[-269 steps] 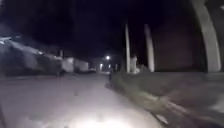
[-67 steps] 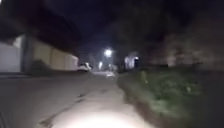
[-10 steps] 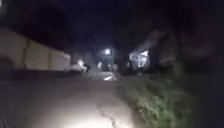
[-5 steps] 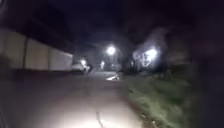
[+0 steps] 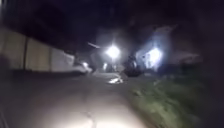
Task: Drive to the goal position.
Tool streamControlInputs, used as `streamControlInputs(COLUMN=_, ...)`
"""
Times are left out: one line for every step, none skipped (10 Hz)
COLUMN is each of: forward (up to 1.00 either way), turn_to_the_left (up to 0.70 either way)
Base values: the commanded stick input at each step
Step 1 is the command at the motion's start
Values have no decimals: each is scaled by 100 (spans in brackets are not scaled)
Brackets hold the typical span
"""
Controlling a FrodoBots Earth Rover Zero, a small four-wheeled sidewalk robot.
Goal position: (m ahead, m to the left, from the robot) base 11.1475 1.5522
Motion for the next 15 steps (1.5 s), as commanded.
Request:
streamControlInputs(forward=70, turn_to_the_left=-10)
streamControlInputs(forward=70, turn_to_the_left=-30)
streamControlInputs(forward=70, turn_to_the_left=-12)
streamControlInputs(forward=70, turn_to_the_left=1)
streamControlInputs(forward=70, turn_to_the_left=-2)
streamControlInputs(forward=70, turn_to_the_left=-15)
streamControlInputs(forward=70, turn_to_the_left=-35)
streamControlInputs(forward=70, turn_to_the_left=-35)
streamControlInputs(forward=70, turn_to_the_left=-35)
streamControlInputs(forward=70, turn_to_the_left=-35)
streamControlInputs(forward=70, turn_to_the_left=-28)
streamControlInputs(forward=70, turn_to_the_left=-10)
streamControlInputs(forward=70, turn_to_the_left=3)
streamControlInputs(forward=70, turn_to_the_left=3)
streamControlInputs(forward=70, turn_to_the_left=3)
